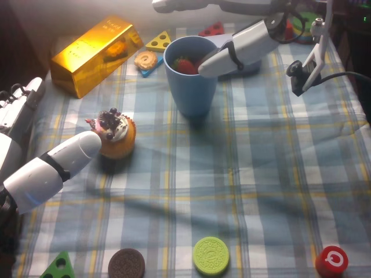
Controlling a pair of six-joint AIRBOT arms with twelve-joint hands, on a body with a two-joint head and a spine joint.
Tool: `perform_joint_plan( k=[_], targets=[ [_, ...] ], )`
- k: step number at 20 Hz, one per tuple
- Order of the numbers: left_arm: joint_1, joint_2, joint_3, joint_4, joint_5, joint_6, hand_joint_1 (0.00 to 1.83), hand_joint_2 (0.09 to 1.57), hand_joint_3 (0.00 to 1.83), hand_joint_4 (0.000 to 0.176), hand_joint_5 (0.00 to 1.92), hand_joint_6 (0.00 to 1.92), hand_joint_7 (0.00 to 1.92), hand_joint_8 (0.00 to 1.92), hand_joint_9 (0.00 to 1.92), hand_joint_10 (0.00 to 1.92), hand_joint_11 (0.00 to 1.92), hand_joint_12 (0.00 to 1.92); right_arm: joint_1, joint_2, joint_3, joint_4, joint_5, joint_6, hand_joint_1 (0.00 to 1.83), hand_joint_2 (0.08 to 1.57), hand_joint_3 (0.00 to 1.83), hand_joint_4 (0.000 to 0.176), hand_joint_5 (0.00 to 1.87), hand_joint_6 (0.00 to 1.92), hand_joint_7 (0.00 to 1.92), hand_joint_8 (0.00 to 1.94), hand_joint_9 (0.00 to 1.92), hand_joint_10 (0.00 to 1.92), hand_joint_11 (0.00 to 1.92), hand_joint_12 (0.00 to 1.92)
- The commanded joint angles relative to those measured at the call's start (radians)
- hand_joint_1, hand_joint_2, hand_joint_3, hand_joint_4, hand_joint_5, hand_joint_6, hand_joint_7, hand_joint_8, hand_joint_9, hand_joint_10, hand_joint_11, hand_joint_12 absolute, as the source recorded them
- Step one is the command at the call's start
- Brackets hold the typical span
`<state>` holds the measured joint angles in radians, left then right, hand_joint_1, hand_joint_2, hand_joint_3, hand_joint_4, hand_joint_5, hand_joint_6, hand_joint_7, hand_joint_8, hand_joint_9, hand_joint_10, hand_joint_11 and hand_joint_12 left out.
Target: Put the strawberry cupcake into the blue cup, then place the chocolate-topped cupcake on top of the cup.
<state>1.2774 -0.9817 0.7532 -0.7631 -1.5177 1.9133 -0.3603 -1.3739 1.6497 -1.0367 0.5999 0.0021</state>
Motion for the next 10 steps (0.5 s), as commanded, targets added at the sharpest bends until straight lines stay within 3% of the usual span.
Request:
perform_joint_plan(
  k=[1, 2, 3, 4, 6, 7, 8, 10],
  targets=[
    [-0.007, 0.007, 0.004, 0.041, -0.111, -0.004, 0.0, 0.83, 0.01, 0.067, 0.0, 0.0, 0.01, 0.0, 0.01, 0.0, 0.0, 0.0, 0.01, -0.001, -0.008, 0.064, 0.062, 0.006, 0.29, 1.03, 0.0, 0.0, 0.25, 0.0, 0.3, 0.01, 0.26, 0.01, 0.01, 0.69],
    [-0.008, 0.008, 0.005, 0.041, -0.109, -0.004, 0.0, 0.84, 0.01, 0.043, 0.0, 0.0, 0.04, 0.01, 0.04, 0.01, 0.0, 0.0, 0.011, 0.01, -0.02, 0.076, 0.063, 0.003, 0.27, 0.93, 0.0, 0.0, 0.18, 0.0, 0.22, 0.01, 0.16, 0.01, 0.0, 0.5],
    [-0.01, 0.009, 0.007, 0.041, -0.105, -0.004, 0.0, 0.83, 0.0, 0.05, 0.0, 0.0, 0.03, 0.01, 0.03, 0.01, 0.0, 0.0, 0.011, 0.029, -0.041, 0.099, 0.063, -0.022, 0.27, 0.91, 0.0, 0.0, 0.15, 0.0, 0.15, 0.0, 0.09, 0.0, 0.0, 0.36],
    [-0.013, 0.01, 0.011, 0.041, -0.097, -0.004, 0.02, 0.81, 0.0, 0.058, 0.0, 0.0, 0.05, 0.01, 0.05, 0.01, 0.0, 0.0, 0.011, 0.05, -0.071, 0.131, 0.063, -0.061, 0.34, 0.89, 0.0, 0.016, 0.05, 0.0, 0.06, 0.01, 0.02, 0.0, 0.0, 0.07],
    [-0.019, 0.011, 0.019, 0.043, -0.075, -0.004, 0.08, 0.78, 0.0, 0.053, 0.06, 0.01, 0.12, 0.01, 0.11, 0.01, 0.0, 0.0, 0.01, 0.123, -0.137, 0.19, 0.063, -0.138, 0.33, 0.87, 0.0, 0.082, 0.0, 0.0, 0.0, 0.0, 0.0, 0.0, 0.0, 0.0],
    [-0.022, 0.014, 0.023, 0.05, -0.06, -0.004, 0.07, 0.79, 0.0, 0.054, 0.05, 0.0, 0.1, 0.0, 0.09, 0.0, 0.0, 0.0, -0.002, 0.169, -0.185, 0.218, 0.063, -0.18, 0.37, 0.91, 0.01, 0.07, 0.0, 0.0, 0.0, 0.0, 0.0, 0.0, 0.0, 0.0],
    [-0.025, 0.015, 0.027, 0.053, -0.052, -0.004, 0.09, 0.79, 0.0, 0.068, 0.04, 0.0, 0.09, 0.0, 0.07, 0.0, 0.0, 0.0, -0.017, 0.203, -0.22, 0.247, 0.063, -0.2, 0.25, 0.92, 0.01, 0.069, 0.0, 0.0, 0.0, 0.0, 0.0, 0.0, 0.0, 0.0],
    [-0.032, 0.017, 0.036, 0.058, -0.035, -0.006, 0.16, 0.77, 0.0, 0.07, 0.05, 0.01, 0.1, 0.01, 0.07, 0.01, 0.0, 0.0, -0.063, 0.265, -0.273, 0.309, 0.074, -0.237, 0.38, 0.9, 0.0, 0.109, 0.0, 0.0, 0.0, 0.0, 0.0, 0.0, 0.0, 0.0]
  ],
)
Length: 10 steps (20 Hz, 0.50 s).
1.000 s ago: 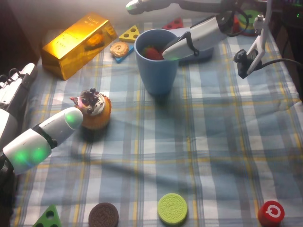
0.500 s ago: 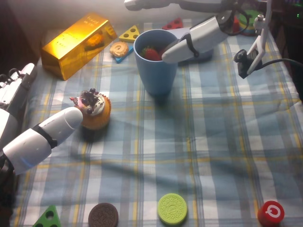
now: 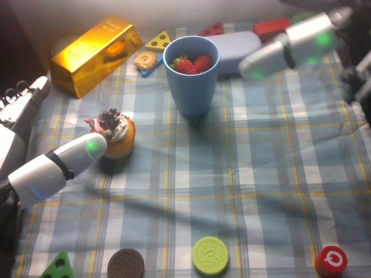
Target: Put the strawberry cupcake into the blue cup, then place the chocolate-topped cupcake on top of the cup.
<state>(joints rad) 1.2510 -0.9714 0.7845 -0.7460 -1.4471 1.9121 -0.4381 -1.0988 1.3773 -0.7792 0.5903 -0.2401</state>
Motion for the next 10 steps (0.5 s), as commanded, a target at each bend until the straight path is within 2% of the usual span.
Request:
perform_joint_plan(
  k=[1, 2, 3, 4, 5, 6, 7, 8, 9, 10],
  targets=[
    [-0.01, 0.01, 0.008, 0.043, -0.097, -0.004, 0.18, 0.76, 0.0, 0.067, 0.05, 0.01, 0.1, 0.01, 0.08, 0.01, 0.0, 0.0, -0.005, 0.012, -0.02, 0.082, 0.095, -0.013, 0.38, 0.9, 0.0, 0.124, 0.0, 0.0, 0.0, 0.0, 0.0, 0.0, 0.0, 0.0],
    [-0.015, 0.013, 0.012, 0.047, -0.085, -0.004, 0.18, 0.76, 0.0, 0.061, 0.05, 0.01, 0.11, 0.01, 0.08, 0.01, 0.0, 0.0, -0.03, 0.042, -0.046, 0.121, 0.103, -0.042, 0.39, 0.9, 0.0, 0.114, 0.0, 0.0, 0.0, 0.0, 0.0, 0.0, 0.0, 0.0],
    [-0.02, 0.013, 0.018, 0.05, -0.074, -0.005, 0.23, 0.75, 0.0, 0.062, 0.06, 0.01, 0.11, 0.01, 0.08, 0.01, 0.0, 0.0, -0.048, 0.069, -0.072, 0.152, 0.106, -0.076, 0.32, 0.85, 0.0, 0.099, 0.0, 0.0, 0.0, 0.0, 0.0, 0.0, 0.0, 0.0],
    [-0.022, 0.012, 0.025, 0.05, -0.063, -0.006, 0.26, 0.75, 0.0, 0.072, 0.06, 0.01, 0.11, 0.01, 0.06, 0.0, 0.0, 0.0, -0.065, 0.097, -0.103, 0.185, 0.106, -0.128, 0.3, 0.82, 0.0, 0.069, 0.0, 0.0, 0.0, 0.0, 0.0, 0.0, 0.0, 0.0],
    [-0.023, 0.011, 0.033, 0.05, -0.054, -0.019, 0.32, 0.75, 0.0, 0.077, 0.08, 0.01, 0.12, 0.01, 0.04, 0.0, 0.0, 0.0, -0.08, 0.12, -0.131, 0.214, 0.106, -0.178, 0.3, 0.8, 0.0, 0.067, 0.0, 0.0, 0.0, 0.0, 0.0, 0.0, 0.0, 0.0],
    [-0.023, 0.01, 0.042, 0.053, -0.043, -0.047, 0.34, 0.76, 0.0, 0.082, 0.08, 0.01, 0.13, 0.01, 0.02, 0.0, 0.0, 0.0, -0.1, 0.14, -0.157, 0.237, 0.105, -0.219, 0.3, 0.8, 0.0, 0.054, 0.0, 0.0, 0.0, 0.0, 0.0, 0.0, 0.0, 0.0],
    [-0.023, 0.006, 0.059, 0.057, -0.026, -0.107, 0.4, 0.78, 0.0, 0.08, 0.1, 0.02, 0.13, 0.01, 0.01, 0.0, 0.0, 0.0, -0.125, 0.157, -0.179, 0.264, 0.106, -0.242, 0.28, 0.79, 0.0, 0.069, 0.0, 0.0, 0.0, 0.0, 0.0, 0.0, 0.0, 0.0],
    [-0.023, -0.001, 0.078, 0.061, -0.012, -0.156, 0.44, 0.79, 0.01, 0.073, 0.12, 0.02, 0.14, 0.01, 0.0, 0.0, 0.0, 0.0, -0.158, 0.17, -0.194, 0.299, 0.117, -0.262, 0.28, 0.77, 0.0, 0.098, 0.0, 0.0, 0.0, 0.0, 0.0, 0.0, 0.0, 0.0],
    [-0.023, -0.006, 0.095, 0.063, 0.001, -0.187, 0.45, 0.81, 0.0, 0.061, 0.16, 0.01, 0.15, 0.0, 0.01, 0.0, 0.0, 0.0, -0.199, 0.182, -0.204, 0.345, 0.138, -0.279, 0.3, 0.75, 0.0, 0.083, 0.0, 0.0, 0.01, 0.0, 0.0, 0.0, 0.0, 0.0],
    [-0.032, -0.012, 0.111, 0.064, 0.024, -0.192, 0.48, 0.82, 0.0, 0.071, 0.22, 0.01, 0.2, 0.0, 0.05, 0.0, 0.0, 0.0, -0.258, 0.201, -0.214, 0.415, 0.178, -0.297, 0.3, 0.74, 0.0, 0.065, 0.0, 0.0, 0.04, 0.01, 0.0, 0.0, 0.0, 0.0]
  ],
)
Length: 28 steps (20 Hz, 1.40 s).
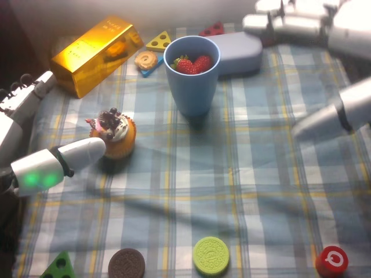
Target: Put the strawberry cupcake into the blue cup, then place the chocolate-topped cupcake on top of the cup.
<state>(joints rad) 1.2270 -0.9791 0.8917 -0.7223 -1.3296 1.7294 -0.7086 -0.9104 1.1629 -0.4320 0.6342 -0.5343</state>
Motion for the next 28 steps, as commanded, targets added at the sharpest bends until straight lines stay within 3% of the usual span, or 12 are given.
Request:
perform_joint_plan(
  k=[1, 4, 5, 6, 9, 11, 13, 15, 18, 19, 22, 28],
  targets=[
    [-0.011, -0.006, 0.009, 0.04, -0.088, -0.009, 0.48, 0.82, 0.0, 0.071, 0.22, 0.01, 0.2, 0.0, 0.05, 0.0, 0.0, 0.0, -0.01, 0.022, -0.004, 0.094, 0.149, -0.008, 0.3, 0.74, 0.0, 0.065, 0.0, 0.0, 0.04, 0.01, 0.0, 0.0, 0.0, 0.0],
    [-0.025, -0.025, 0.031, 0.04, -0.058, -0.009, 0.62, 0.79, 0.0, 0.11, 0.27, 0.02, 0.25, 0.01, 0.08, 0.01, 0.0, 0.0, -0.063, 0.062, -0.06, 0.186, 0.169, -0.116, 0.32, 0.75, 0.0, 0.033, 0.0, 0.0, 0.04, 0.01, 0.0, 0.0, 0.0, 0.0],
    [-0.033, -0.034, 0.039, 0.044, -0.047, -0.009, 0.67, 0.76, 0.0, 0.138, 0.28, 0.01, 0.26, 0.01, 0.06, 0.0, 0.0, 0.0, -0.08, 0.073, -0.081, 0.206, 0.173, -0.154, 0.35, 0.74, 0.0, 0.088, 0.0, 0.0, 0.01, 0.0, 0.0, 0.0, 0.0, 0.0],
    [-0.041, -0.042, 0.047, 0.05, -0.033, -0.009, 0.67, 0.76, 0.0, 0.138, 0.28, 0.01, 0.26, 0.01, 0.06, 0.0, 0.0, 0.0, -0.093, 0.078, -0.092, 0.219, 0.181, -0.169, 0.35, 0.74, 0.0, 0.088, 0.0, 0.0, 0.01, 0.0, 0.0, 0.0, 0.0, 0.0],
    [-0.073, -0.065, 0.074, 0.078, 0.023, -0.009, 0.67, 0.75, 0.0, 0.089, 0.35, 0.01, 0.3, 0.01, 0.06, 0.0, 0.0, 0.0, -0.146, 0.099, -0.122, 0.277, 0.22, -0.211, 0.34, 0.75, 0.0, 0.098, 0.0, 0.0, 0.02, 0.01, 0.0, 0.0, 0.0, 0.0],
    [-0.099, -0.088, 0.095, 0.097, 0.057, -0.009, 0.67, 0.76, 0.0, 0.059, 0.41, 0.01, 0.34, 0.01, 0.08, 0.0, 0.0, 0.0, -0.179, 0.114, -0.14, 0.307, 0.243, -0.229, 0.35, 0.75, 0.0, 0.076, 0.0, 0.0, 0.03, 0.0, 0.0, 0.0, 0.0, 0.0],
    [-0.118, -0.112, 0.112, 0.117, 0.084, -0.003, 0.7, 0.76, 0.0, 0.077, 0.41, 0.0, 0.36, 0.0, 0.08, 0.0, 0.0, 0.0, -0.206, 0.128, -0.154, 0.323, 0.258, -0.229, 0.36, 0.75, 0.0, 0.079, 0.0, 0.0, 0.0, 0.0, 0.0, 0.0, 0.0, 0.0],
    [-0.131, -0.127, 0.123, 0.118, 0.108, 0.018, 0.66, 0.78, 0.01, 0.092, 0.41, 0.0, 0.34, 0.0, 0.06, 0.0, 0.0, 0.0, -0.223, 0.139, -0.16, 0.338, 0.274, -0.229, 0.36, 0.78, 0.01, 0.042, 0.0, 0.0, 0.0, 0.0, 0.0, 0.0, 0.0, 0.0],
    [-0.131, -0.14, 0.137, 0.118, 0.131, 0.018, 0.72, 0.79, 0.01, 0.08, 0.44, 0.01, 0.38, 0.01, 0.07, 0.0, 0.0, 0.0, -0.232, 0.143, -0.164, 0.348, 0.291, -0.229, 0.33, 0.79, 0.01, 0.05, 0.0, 0.0, 0.0, 0.0, 0.0, 0.0, 0.0, 0.0],
    [-0.132, -0.144, 0.141, 0.115, 0.133, 0.018, 0.77, 0.79, 0.01, 0.078, 0.44, 0.01, 0.4, 0.02, 0.07, 0.0, 0.0, 0.0, -0.232, 0.143, -0.164, 0.348, 0.293, -0.229, 0.34, 0.8, 0.01, 0.029, 0.0, 0.0, 0.0, 0.0, 0.0, 0.0, 0.0, 0.0],
    [-0.132, -0.149, 0.149, 0.103, 0.136, 0.018, 0.86, 0.79, 0.0, 0.104, 0.47, 0.01, 0.38, 0.0, 0.06, 0.0, 0.0, 0.0, -0.232, 0.14, -0.164, 0.348, 0.297, -0.229, 0.4, 0.81, 0.01, 0.019, 0.0, 0.0, 0.0, 0.0, 0.0, 0.0, 0.0, 0.0],
    [-0.132, -0.145, 0.15, 0.101, 0.132, 0.018, 0.96, 0.83, 0.0, 0.048, 0.57, 0.01, 0.62, 0.01, 0.14, 0.0, 0.0, 0.0, -0.239, 0.134, -0.161, 0.356, 0.299, -0.229, 0.41, 0.81, 0.0, 0.013, 0.0, 0.0, 0.0, 0.0, 0.0, 0.0, 0.0, 0.0]
  ],
)
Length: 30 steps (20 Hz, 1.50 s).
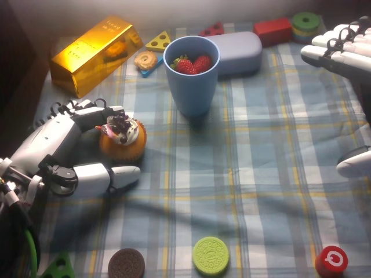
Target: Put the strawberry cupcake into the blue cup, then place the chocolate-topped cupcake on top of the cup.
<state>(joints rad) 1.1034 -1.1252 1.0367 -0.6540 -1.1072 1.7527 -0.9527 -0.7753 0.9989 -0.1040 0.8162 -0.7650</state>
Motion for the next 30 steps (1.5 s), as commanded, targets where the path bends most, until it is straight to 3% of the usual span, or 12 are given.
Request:
perform_joint_plan(
  k=[1, 8, 9, 12, 16, 20, 21, 23, 24, 27, 29, 30],
  targets=[
    [-0.008, 0.001, 0.005, 0.033, -0.092, -0.005, 0.93, 0.85, 0.0, 0.031, 0.62, 0.01, 0.69, 0.01, 0.17, 0.01, 0.0, 0.0, 0.005, -0.003, 0.004, 0.029, 0.117, 0.002, 0.41, 0.81, 0.0, 0.008, 0.0, 0.0, 0.0, 0.0, 0.0, 0.0, 0.0, 0.0],
    [-0.013, 0.005, 0.005, 0.036, -0.098, -0.005, 0.92, 0.95, 0.0, 0.044, 0.77, 0.01, 0.83, 0.0, 0.28, 0.0, 0.0, 0.0, -0.002, -0.013, 0.009, 0.036, 0.117, 0.002, 0.42, 0.83, 0.0, 0.0, 0.03, 0.01, 0.03, 0.01, 0.0, 0.0, 0.0, 0.0],
    [-0.015, 0.007, 0.004, 0.037, -0.1, -0.005, 0.95, 0.96, 0.0, 0.017, 0.8, 0.02, 0.84, 0.01, 0.3, 0.01, 0.0, 0.0, -0.004, -0.014, 0.009, 0.037, 0.117, 0.002, 0.4, 0.82, 0.0, 0.0, 0.01, 0.0, 0.01, 0.0, 0.0, 0.0, 0.0, 0.0],
    [-0.024, 0.016, -0.002, 0.043, -0.109, -0.005, 0.93, 0.95, 0.0, 0.034, 0.81, 0.01, 0.86, 0.01, 0.34, 0.02, 0.0, 0.0, -0.01, -0.014, 0.008, 0.042, 0.117, 0.002, 0.39, 0.82, 0.0, 0.008, 0.01, 0.0, 0.01, 0.0, 0.0, 0.0, 0.0, 0.0],
    [-0.029, 0.059, -0.045, 0.062, -0.153, 0.007, 0.94, 0.96, 0.0, 0.027, 0.83, 0.0, 0.85, 0.0, 0.37, 0.0, 0.0, 0.0, -0.016, -0.016, 0.009, 0.05, 0.117, 0.002, 0.43, 0.82, 0.0, 0.003, 0.01, 0.0, 0.04, 0.01, 0.0, 0.0, 0.0, 0.0],
    [-0.037, 0.102, -0.084, 0.095, -0.192, 0.007, 0.9, 0.97, 0.0, 0.064, 0.82, 0.0, 0.85, 0.0, 0.37, 0.0, 0.0, 0.0, -0.019, -0.016, 0.009, 0.053, 0.117, 0.002, 0.41, 0.81, 0.0, 0.013, 0.02, 0.0, 0.05, 0.01, 0.0, 0.0, 0.0, 0.0],
    [-0.043, 0.12, -0.099, 0.112, -0.209, 0.008, 0.93, 0.96, 0.0, 0.086, 0.8, 0.0, 0.84, 0.0, 0.34, 0.0, 0.0, 0.0, -0.021, -0.016, 0.009, 0.055, 0.117, 0.002, 0.42, 0.81, 0.0, 0.013, 0.02, 0.0, 0.04, 0.01, 0.0, 0.0, 0.0, 0.0],
    [-0.056, 0.139, -0.113, 0.135, -0.229, 0.014, 0.93, 0.97, 0.0, 0.096, 0.78, 0.0, 0.84, 0.0, 0.33, 0.0, 0.0, 0.0, -0.024, -0.016, 0.008, 0.058, 0.117, 0.002, 0.43, 0.81, 0.0, 0.015, 0.02, 0.0, 0.05, 0.0, 0.0, 0.0, 0.0, 0.0],
    [-0.068, 0.15, -0.119, 0.15, -0.238, 0.019, 0.92, 0.97, 0.0, 0.126, 0.77, 0.0, 0.82, 0.0, 0.33, 0.0, 0.0, 0.0, -0.027, -0.017, 0.009, 0.061, 0.117, 0.002, 0.43, 0.8, 0.0, 0.013, 0.02, 0.0, 0.06, 0.01, 0.0, 0.0, 0.0, 0.0],
    [-0.102, 0.156, -0.115, 0.178, -0.249, 0.02, 0.93, 0.98, 0.0, 0.122, 0.78, 0.0, 0.76, 0.0, 0.28, 0.0, 0.0, 0.0, -0.032, -0.02, 0.01, 0.064, 0.117, 0.002, 0.43, 0.81, 0.0, 0.015, 0.0, 0.0, 0.04, 0.0, 0.0, 0.0, 0.0, 0.0],
    [-0.124, 0.14, -0.097, 0.188, -0.248, 0.02, 1.02, 0.95, 0.0, 0.063, 0.76, 0.0, 0.83, 0.02, 0.32, 0.02, 0.0, 0.0, -0.032, -0.023, 0.014, 0.064, 0.117, 0.002, 0.4, 0.79, 0.0, 0.035, 0.0, 0.0, 0.06, 0.01, 0.0, 0.0, 0.0, 0.0],
    [-0.133, 0.13, -0.088, 0.189, -0.244, 0.02, 1.05, 0.94, 0.0, 0.053, 0.76, 0.0, 0.84, 0.02, 0.33, 0.02, 0.0, 0.0, -0.032, -0.023, 0.014, 0.064, 0.117, 0.002, 0.41, 0.8, 0.0, 0.037, 0.0, 0.0, 0.06, 0.01, 0.0, 0.0, 0.0, 0.0]
  ],
)
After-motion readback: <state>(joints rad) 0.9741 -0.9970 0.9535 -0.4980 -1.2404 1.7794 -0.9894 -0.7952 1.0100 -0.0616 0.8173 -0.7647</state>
